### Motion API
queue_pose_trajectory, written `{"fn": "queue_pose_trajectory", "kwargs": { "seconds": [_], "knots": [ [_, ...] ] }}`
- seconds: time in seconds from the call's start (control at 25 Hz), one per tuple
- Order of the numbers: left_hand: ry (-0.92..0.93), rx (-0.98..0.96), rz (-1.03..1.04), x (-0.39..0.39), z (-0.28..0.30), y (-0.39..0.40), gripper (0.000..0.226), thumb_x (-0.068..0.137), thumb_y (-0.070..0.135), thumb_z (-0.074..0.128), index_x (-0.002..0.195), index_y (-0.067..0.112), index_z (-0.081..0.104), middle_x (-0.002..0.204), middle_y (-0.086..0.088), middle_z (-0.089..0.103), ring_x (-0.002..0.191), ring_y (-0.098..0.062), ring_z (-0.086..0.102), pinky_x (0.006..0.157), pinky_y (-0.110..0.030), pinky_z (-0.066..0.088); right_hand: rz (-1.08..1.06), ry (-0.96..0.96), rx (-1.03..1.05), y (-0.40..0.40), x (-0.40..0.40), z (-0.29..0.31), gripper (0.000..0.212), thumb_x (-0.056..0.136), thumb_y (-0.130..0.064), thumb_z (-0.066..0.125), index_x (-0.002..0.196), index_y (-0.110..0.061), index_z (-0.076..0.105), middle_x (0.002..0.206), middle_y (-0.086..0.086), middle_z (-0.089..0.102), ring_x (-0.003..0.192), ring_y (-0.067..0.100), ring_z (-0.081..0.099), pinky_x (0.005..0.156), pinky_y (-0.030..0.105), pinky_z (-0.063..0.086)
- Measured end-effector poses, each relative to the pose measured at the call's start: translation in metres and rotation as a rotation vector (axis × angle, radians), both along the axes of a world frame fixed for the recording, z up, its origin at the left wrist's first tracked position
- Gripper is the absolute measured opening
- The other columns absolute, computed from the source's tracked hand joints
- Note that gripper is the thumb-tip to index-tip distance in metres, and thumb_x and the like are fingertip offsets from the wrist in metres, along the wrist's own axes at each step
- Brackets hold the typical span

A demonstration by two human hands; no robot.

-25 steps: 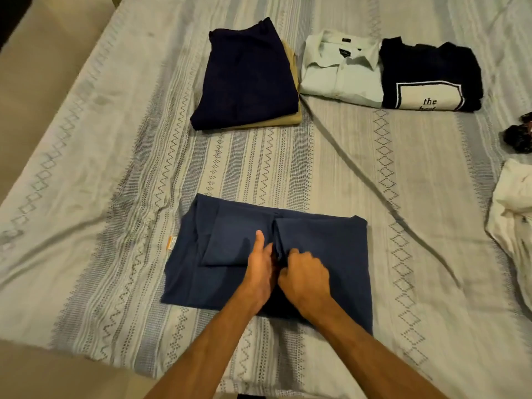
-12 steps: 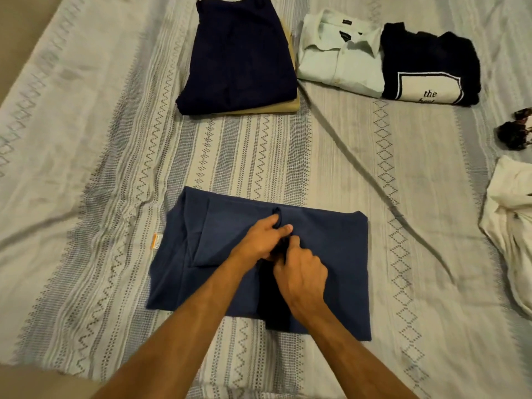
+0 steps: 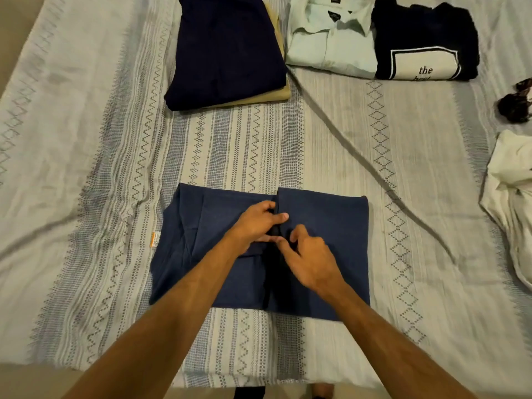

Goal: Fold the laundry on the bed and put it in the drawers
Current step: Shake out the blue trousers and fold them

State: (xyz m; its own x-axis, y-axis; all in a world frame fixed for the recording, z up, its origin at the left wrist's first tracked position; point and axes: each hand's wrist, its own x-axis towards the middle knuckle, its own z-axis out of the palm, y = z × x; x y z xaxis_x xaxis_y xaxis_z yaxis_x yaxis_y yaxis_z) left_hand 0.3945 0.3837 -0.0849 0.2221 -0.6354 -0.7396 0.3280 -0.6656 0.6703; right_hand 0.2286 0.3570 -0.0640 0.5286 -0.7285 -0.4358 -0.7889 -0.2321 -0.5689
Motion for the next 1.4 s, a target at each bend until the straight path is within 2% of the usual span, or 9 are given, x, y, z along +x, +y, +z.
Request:
{"fn": "queue_pose_trajectory", "kwargs": {
  "seconds": [0.2,0.32,0.52,0.68,0.88,1.04,1.12,1.24,1.4],
  "knots": [
    [0.074,0.011,0.071,0.007,-0.002,0.023,0.035,0.098,0.024,0.073,0.126,0.006,0.068,0.127,-0.011,0.07,0.116,-0.025,0.069,0.082,-0.034,0.064,-0.491,-0.177,-0.294,-0.018,-0.06,-0.019,0.012,0.105,-0.029,0.053,0.111,-0.02,0.058,0.104,-0.004,0.063,0.092,0.014,0.061,0.076,0.03,0.049],
    [0.114,0.047,0.08,0.0,0.012,0.034,0.034,0.103,0.032,0.063,0.132,0.013,0.061,0.127,-0.01,0.066,0.108,-0.023,0.073,0.082,-0.037,0.064,-0.705,-0.135,-0.111,-0.044,-0.093,-0.033,0.016,0.105,-0.026,0.056,0.114,-0.012,0.057,0.108,0.006,0.061,0.102,0.027,0.062,0.084,0.035,0.046],
    [-0.119,0.078,0.014,-0.038,0.019,0.06,0.029,0.094,0.047,0.072,0.113,0.025,0.074,0.11,0.002,0.077,0.092,-0.013,0.076,0.076,-0.038,0.066,-0.636,-0.105,0.051,-0.053,-0.106,-0.032,0.034,0.099,-0.04,0.066,0.118,-0.015,0.054,0.111,0.003,0.062,0.102,0.025,0.061,0.09,0.044,0.053],
    [-0.292,0.047,0.065,-0.067,0.02,0.069,0.024,0.092,0.035,0.078,0.111,0.025,0.069,0.094,0.009,0.077,0.079,0.003,0.073,0.061,-0.027,0.062,-0.66,-0.157,0.323,-0.054,-0.116,-0.027,0.041,0.095,-0.05,0.067,0.113,-0.014,0.061,0.107,-0.001,0.068,0.097,0.021,0.065,0.079,0.037,0.052],
    [-0.428,0.114,0.082,-0.076,0.015,0.068,0.026,0.09,0.038,0.079,0.108,0.022,0.068,0.082,0.008,0.076,0.068,-0.007,0.072,0.062,-0.034,0.063,-0.6,-0.245,0.442,-0.055,-0.128,-0.027,0.038,0.091,-0.05,0.072,0.117,-0.023,0.065,0.115,-0.008,0.072,0.104,0.017,0.069,0.08,0.032,0.055],
    [-1.185,-0.156,-0.132,-0.073,0.015,0.072,0.049,0.097,0.05,0.064,0.14,0.031,0.051,0.137,0.012,0.059,0.124,-0.007,0.057,0.098,-0.029,0.052,-0.599,-0.255,0.431,-0.054,-0.126,-0.022,0.03,0.092,-0.046,0.072,0.11,-0.023,0.067,0.108,-0.008,0.074,0.098,0.016,0.07,0.072,0.027,0.053],
    [-1.369,-0.273,-0.491,-0.068,0.002,0.063,0.071,0.105,0.051,0.048,0.165,0.024,0.02,0.172,0.003,0.018,0.157,-0.016,0.018,0.126,-0.036,0.021,-0.588,-0.221,0.432,-0.056,-0.127,-0.022,0.033,0.091,-0.05,0.072,0.108,-0.022,0.069,0.106,-0.006,0.076,0.097,0.018,0.071,0.075,0.03,0.055],
    [-1.28,-0.137,-0.802,-0.064,-0.034,0.059,0.072,0.108,0.058,0.017,0.165,0.022,-0.008,0.171,0.006,-0.019,0.16,-0.019,-0.007,0.131,-0.042,0.006,-0.518,-0.146,0.376,-0.061,-0.125,-0.013,0.04,0.088,-0.056,0.072,0.108,-0.021,0.071,0.102,-0.006,0.077,0.092,0.017,0.072,0.076,0.031,0.058],
    [-1.295,-0.118,-0.721,-0.07,-0.057,0.078,0.067,0.109,0.049,0.02,0.166,0.016,0.007,0.173,-0.003,0.006,0.159,-0.02,0.01,0.128,-0.042,0.021,-0.41,-0.173,0.279,-0.062,-0.109,0.023,0.036,0.089,-0.05,0.072,0.11,-0.021,0.07,0.091,-0.006,0.078,0.075,0.014,0.074,0.054,0.023,0.055]
  ]
}}
